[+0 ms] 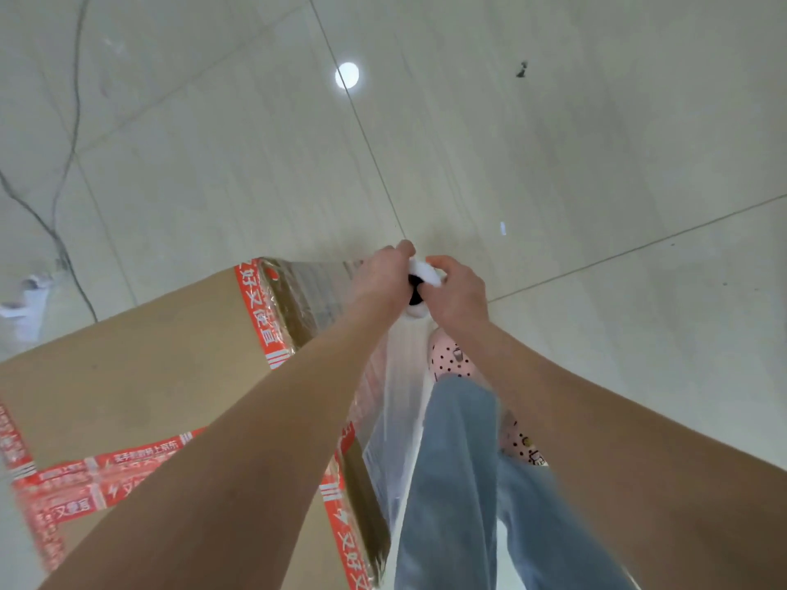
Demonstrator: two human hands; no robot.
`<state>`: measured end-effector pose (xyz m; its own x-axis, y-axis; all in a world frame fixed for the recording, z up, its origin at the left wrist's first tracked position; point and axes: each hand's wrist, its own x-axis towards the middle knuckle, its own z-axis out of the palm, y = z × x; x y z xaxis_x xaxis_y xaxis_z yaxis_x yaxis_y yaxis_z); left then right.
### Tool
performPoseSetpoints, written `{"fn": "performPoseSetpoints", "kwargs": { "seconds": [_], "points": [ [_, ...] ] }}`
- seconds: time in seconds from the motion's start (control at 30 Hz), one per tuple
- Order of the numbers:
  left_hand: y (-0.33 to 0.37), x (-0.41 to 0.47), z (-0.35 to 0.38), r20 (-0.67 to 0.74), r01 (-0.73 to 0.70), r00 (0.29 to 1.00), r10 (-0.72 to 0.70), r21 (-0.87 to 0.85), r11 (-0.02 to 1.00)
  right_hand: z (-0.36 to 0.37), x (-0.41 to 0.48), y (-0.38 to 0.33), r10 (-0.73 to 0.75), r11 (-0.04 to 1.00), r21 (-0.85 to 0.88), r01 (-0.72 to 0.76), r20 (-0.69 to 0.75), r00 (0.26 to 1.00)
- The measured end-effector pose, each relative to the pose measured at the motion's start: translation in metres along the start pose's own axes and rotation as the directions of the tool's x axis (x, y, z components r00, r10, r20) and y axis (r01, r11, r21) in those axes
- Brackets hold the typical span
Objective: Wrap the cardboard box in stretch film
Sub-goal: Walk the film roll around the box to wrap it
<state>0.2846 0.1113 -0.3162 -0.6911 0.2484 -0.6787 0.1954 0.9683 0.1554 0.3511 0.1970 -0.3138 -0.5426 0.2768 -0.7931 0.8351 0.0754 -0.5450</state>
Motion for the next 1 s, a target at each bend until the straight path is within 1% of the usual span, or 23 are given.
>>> {"fn": "performPoseSetpoints", "kwargs": {
  "seconds": [0.07,0.1,0.17,0.23,0.27,0.33,0.4,0.47,0.53,0.6,0.63,0.67,0.77,0.83,0.87,0.93,1.0],
  "points": [
    [0.0,0.005,-0.005,0.001,-0.141,0.99,0.141,0.109,0.984,0.001,0.003,-0.002,0.03,0.999,-0.036,-0.03,-0.009,1.0],
    [0.0,0.007,-0.009,0.004,-0.176,0.984,0.177,0.141,0.974,0.001,0.005,-0.005,0.051,0.997,-0.05,-0.051,-0.015,0.999],
    [0.0,0.013,-0.018,0.029,-0.186,0.983,0.184,0.166,0.968,0.0,0.007,-0.012,0.072,0.994,-0.077,-0.074,-0.025,0.997],
    [-0.001,0.02,-0.025,0.031,-0.16,0.987,0.157,0.16,0.974,-0.002,0.011,-0.021,0.066,0.991,-0.113,-0.071,-0.047,0.997],
    [-0.003,0.023,-0.028,0.021,-0.126,0.992,0.124,0.125,0.984,-0.003,0.013,-0.026,0.056,0.99,-0.125,-0.063,-0.06,0.997],
    [-0.01,0.029,-0.034,-0.004,-0.022,1.0,0.022,-0.004,1.0,-0.002,0.018,-0.038,0.026,0.992,-0.123,-0.036,-0.08,0.996],
    [-0.018,0.034,-0.039,-0.015,0.082,0.996,-0.085,-0.131,0.988,0.002,0.023,-0.047,-0.002,0.995,-0.095,-0.006,-0.084,0.996],
    [-0.026,0.037,-0.042,-0.012,0.18,0.982,-0.189,-0.254,0.95,0.007,0.027,-0.056,0.019,0.997,-0.077,-0.024,-0.061,0.998],
    [-0.032,0.039,-0.044,0.011,0.256,0.962,-0.274,-0.394,0.883,0.013,0.03,-0.062,0.055,0.997,-0.054,-0.056,-0.027,0.998],
    [-0.038,0.04,-0.045,0.037,0.298,0.948,-0.316,-0.451,0.841,0.018,0.033,-0.07,0.038,0.998,-0.045,-0.039,-0.019,0.999],
    [-0.04,0.041,-0.045,0.037,0.291,0.952,-0.305,-0.43,0.855,0.02,0.036,-0.074,0.03,0.998,-0.046,-0.031,-0.026,0.999],
    [-0.039,0.041,-0.045,0.015,0.249,0.965,-0.263,-0.376,0.892,0.018,0.036,-0.076,0.03,0.999,-0.043,-0.032,-0.035,0.999],
    [-0.038,0.044,-0.059,-0.094,0.049,0.994,-0.064,-0.161,0.986,0.017,0.04,-0.086,0.032,0.996,-0.082,-0.034,-0.022,0.999],
    [-0.035,0.048,-0.067,-0.122,-0.074,0.99,0.069,-0.038,0.997,0.017,0.042,-0.092,0.018,0.993,-0.113,-0.019,-0.011,1.0],
    [-0.033,0.049,-0.069,-0.122,-0.114,0.986,0.113,0.001,0.993,0.016,0.043,-0.093,0.02,0.993,-0.118,-0.021,-0.017,1.0],
    [-0.03,0.054,-0.073,-0.121,-0.15,0.981,0.153,0.029,0.988,0.014,0.046,-0.095,0.017,0.992,-0.127,-0.021,-0.036,0.999],
    [-0.027,0.059,-0.076,-0.12,-0.134,0.984,0.133,0.0,0.991,0.012,0.048,-0.098,0.009,0.99,-0.139,-0.017,-0.055,0.998]
  ]
}}
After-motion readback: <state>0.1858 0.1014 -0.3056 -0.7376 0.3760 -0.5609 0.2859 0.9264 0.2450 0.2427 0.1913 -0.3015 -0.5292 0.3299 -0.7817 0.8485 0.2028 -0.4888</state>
